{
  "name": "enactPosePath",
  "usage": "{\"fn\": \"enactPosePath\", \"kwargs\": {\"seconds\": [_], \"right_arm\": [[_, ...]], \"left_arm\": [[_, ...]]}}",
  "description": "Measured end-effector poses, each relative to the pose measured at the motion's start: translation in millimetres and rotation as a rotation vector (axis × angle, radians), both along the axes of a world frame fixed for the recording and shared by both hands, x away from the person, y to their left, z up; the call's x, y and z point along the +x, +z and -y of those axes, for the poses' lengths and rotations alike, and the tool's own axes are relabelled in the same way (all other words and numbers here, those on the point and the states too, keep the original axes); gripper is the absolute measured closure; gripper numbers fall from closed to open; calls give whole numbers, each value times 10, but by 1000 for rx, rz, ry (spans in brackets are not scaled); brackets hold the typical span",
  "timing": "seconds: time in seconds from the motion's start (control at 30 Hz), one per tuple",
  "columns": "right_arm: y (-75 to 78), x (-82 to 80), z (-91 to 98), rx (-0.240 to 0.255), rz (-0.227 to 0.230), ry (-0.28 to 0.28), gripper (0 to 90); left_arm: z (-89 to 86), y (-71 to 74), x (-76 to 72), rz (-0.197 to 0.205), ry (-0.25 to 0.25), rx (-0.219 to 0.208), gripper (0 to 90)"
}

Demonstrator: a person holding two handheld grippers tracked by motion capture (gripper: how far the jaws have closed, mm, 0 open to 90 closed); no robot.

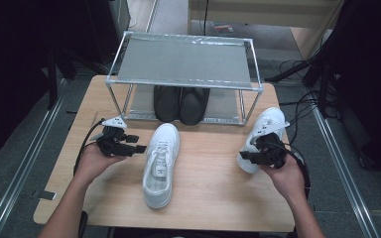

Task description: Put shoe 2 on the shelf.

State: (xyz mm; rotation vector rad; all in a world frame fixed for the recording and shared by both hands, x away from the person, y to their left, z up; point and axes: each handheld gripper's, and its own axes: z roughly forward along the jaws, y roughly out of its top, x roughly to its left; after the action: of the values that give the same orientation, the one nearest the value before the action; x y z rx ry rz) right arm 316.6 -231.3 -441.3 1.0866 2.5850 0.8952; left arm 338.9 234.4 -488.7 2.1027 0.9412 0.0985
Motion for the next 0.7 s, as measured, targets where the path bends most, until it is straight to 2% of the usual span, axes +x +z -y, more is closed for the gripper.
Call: {"fn": "enactPosePath", "kwargs": {"seconds": [0.27,0.5,0.7], "right_arm": [[-39,-246,-192,-7,-1,20,697],[-98,-431,-388,-25,7,51,697],[-201,-519,-520,-5,-22,81,696]], "left_arm": [[63,-1,52,1,-30,12,407],[70,1,61,4,-30,6,407],[64,6,59,9,-33,8,408]]}}
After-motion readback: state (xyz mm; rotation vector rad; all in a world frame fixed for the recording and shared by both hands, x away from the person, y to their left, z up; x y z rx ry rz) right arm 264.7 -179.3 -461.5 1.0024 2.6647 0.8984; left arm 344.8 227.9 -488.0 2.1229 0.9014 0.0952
